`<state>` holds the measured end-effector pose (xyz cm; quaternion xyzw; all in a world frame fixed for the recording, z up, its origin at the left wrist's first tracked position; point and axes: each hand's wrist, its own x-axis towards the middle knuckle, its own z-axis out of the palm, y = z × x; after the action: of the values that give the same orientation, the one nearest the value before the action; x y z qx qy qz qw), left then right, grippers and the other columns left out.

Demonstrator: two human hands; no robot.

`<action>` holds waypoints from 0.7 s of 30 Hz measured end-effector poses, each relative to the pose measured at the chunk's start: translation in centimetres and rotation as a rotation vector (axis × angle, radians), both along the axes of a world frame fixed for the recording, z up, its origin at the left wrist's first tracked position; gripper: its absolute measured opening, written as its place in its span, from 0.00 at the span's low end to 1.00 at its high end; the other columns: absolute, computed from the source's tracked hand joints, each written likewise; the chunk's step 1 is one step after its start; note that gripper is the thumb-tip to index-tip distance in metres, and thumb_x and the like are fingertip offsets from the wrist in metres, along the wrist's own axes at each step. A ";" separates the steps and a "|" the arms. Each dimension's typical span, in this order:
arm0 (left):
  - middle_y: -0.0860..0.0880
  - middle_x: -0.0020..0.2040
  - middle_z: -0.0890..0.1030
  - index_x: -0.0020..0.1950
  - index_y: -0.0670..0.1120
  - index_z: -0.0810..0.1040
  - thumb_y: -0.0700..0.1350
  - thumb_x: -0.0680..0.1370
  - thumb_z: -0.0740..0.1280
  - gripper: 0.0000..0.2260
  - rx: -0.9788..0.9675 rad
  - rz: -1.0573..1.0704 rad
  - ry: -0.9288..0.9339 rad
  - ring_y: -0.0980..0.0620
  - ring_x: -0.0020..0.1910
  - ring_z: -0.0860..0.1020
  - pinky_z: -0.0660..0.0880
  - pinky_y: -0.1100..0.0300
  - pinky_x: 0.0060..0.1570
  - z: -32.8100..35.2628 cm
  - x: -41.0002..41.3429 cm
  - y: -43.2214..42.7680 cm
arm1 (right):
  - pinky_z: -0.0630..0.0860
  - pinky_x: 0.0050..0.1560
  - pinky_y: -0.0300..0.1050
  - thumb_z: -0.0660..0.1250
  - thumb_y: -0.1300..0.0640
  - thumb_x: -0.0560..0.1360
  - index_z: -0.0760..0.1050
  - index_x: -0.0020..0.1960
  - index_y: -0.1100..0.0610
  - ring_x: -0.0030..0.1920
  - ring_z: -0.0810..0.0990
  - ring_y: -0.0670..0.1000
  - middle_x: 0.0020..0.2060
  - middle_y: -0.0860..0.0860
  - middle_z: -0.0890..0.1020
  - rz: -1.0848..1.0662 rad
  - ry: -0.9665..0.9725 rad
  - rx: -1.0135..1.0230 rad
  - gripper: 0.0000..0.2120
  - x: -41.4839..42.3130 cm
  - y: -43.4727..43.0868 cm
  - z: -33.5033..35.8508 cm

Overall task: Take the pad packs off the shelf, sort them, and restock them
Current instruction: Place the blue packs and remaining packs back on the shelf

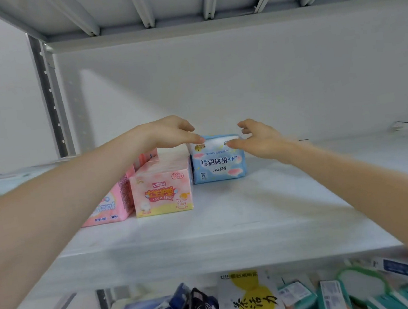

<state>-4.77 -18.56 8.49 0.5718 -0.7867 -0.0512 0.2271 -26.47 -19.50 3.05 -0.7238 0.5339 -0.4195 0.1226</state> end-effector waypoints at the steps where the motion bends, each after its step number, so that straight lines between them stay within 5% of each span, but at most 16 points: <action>1: 0.49 0.73 0.68 0.74 0.44 0.67 0.56 0.77 0.67 0.29 -0.049 -0.001 -0.008 0.50 0.72 0.66 0.61 0.63 0.64 -0.3 0.0 0.8 | 0.66 0.58 0.41 0.68 0.45 0.75 0.60 0.74 0.55 0.67 0.70 0.53 0.70 0.53 0.69 -0.019 0.001 -0.023 0.33 0.2 0.7 0.0; 6: 0.47 0.73 0.69 0.73 0.46 0.68 0.57 0.79 0.63 0.26 -0.308 0.014 -0.047 0.46 0.71 0.66 0.61 0.56 0.68 -2.6 -0.1 4.7 | 0.65 0.68 0.51 0.65 0.46 0.77 0.61 0.74 0.55 0.69 0.69 0.56 0.70 0.54 0.70 -0.073 -0.021 -0.106 0.30 0.9 4.8 -1.0; 11: 0.47 0.74 0.67 0.74 0.48 0.65 0.61 0.79 0.59 0.27 -0.430 0.069 -0.170 0.46 0.73 0.64 0.55 0.43 0.72 -5.9 0.3 8.5 | 0.65 0.63 0.55 0.60 0.44 0.78 0.61 0.73 0.53 0.66 0.70 0.57 0.67 0.52 0.73 -0.199 0.193 -0.269 0.26 1.4 9.6 -3.4; 21: 0.45 0.77 0.60 0.75 0.48 0.62 0.57 0.79 0.59 0.27 -0.601 0.191 -0.269 0.46 0.77 0.56 0.47 0.46 0.75 -13.9 1.2 19.8 | 0.54 0.71 0.60 0.56 0.45 0.79 0.59 0.75 0.54 0.71 0.64 0.53 0.73 0.51 0.66 -0.240 0.521 -0.479 0.27 1.0 19.8 -9.7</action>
<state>-3.61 1.19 -5.43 0.5521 -0.7323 0.2802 0.2835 -25.50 0.33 -6.60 -0.7466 0.5150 -0.3457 -0.2406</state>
